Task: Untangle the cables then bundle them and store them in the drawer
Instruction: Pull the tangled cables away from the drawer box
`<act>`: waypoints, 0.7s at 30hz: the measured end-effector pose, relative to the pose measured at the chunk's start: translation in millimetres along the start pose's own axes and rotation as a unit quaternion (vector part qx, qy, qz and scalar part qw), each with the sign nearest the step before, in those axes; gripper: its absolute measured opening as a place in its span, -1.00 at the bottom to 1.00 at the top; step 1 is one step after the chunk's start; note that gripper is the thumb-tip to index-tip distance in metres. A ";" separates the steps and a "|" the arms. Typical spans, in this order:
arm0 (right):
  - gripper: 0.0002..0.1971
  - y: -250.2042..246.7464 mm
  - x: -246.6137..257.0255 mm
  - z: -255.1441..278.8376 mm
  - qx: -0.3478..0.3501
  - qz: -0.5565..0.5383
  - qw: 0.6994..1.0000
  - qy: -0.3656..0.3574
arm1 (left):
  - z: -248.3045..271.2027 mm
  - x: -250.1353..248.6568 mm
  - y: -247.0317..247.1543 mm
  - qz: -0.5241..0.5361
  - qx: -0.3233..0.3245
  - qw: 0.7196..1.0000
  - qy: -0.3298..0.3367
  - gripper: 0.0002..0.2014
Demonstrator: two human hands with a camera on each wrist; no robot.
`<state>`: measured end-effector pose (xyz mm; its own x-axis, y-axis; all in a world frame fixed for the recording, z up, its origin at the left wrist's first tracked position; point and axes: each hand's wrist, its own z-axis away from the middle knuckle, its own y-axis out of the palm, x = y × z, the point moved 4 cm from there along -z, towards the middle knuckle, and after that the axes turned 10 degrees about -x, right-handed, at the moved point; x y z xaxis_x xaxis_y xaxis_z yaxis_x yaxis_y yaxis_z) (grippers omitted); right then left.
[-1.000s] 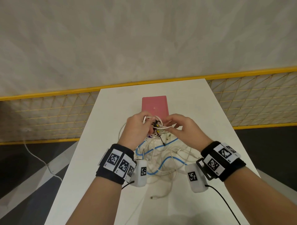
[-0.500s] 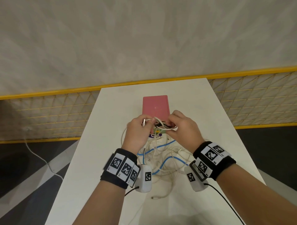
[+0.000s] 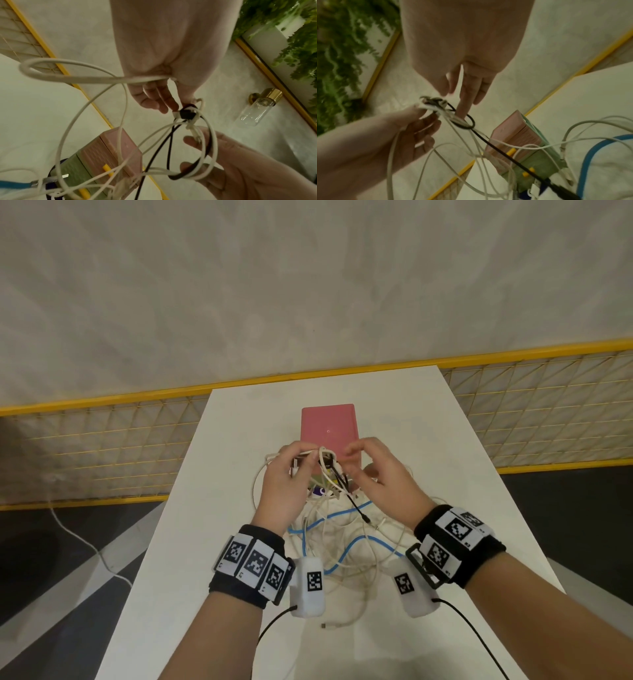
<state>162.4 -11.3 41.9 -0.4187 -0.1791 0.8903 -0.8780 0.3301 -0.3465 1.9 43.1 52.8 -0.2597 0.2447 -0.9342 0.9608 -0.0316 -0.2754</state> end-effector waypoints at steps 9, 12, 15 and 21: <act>-0.76 3.0 -5.8 -13.9 0.099 -0.111 0.984 0.095 | 4.1 -4.5 3.0 0.063 0.045 0.997 -0.007 -0.86; -0.83 4.9 -8.2 -11.3 0.083 -0.136 0.981 0.108 | 1.3 -3.7 4.1 0.063 0.033 0.997 -0.012 -0.81; -0.92 6.1 -9.9 -10.1 0.054 -0.167 0.977 0.119 | -1.0 -4.3 5.2 0.052 0.035 0.998 -0.002 -0.83; -0.91 5.8 -9.9 -11.0 -0.004 -0.219 0.965 0.145 | -3.7 0.1 6.6 0.056 -0.008 0.998 -0.032 -0.85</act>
<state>164.0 2.5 34.3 0.0756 -0.0363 0.9965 -0.9537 0.2893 0.0829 8.5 46.5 51.7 -0.1551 0.1775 -0.9718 0.9856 -0.0391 -0.1645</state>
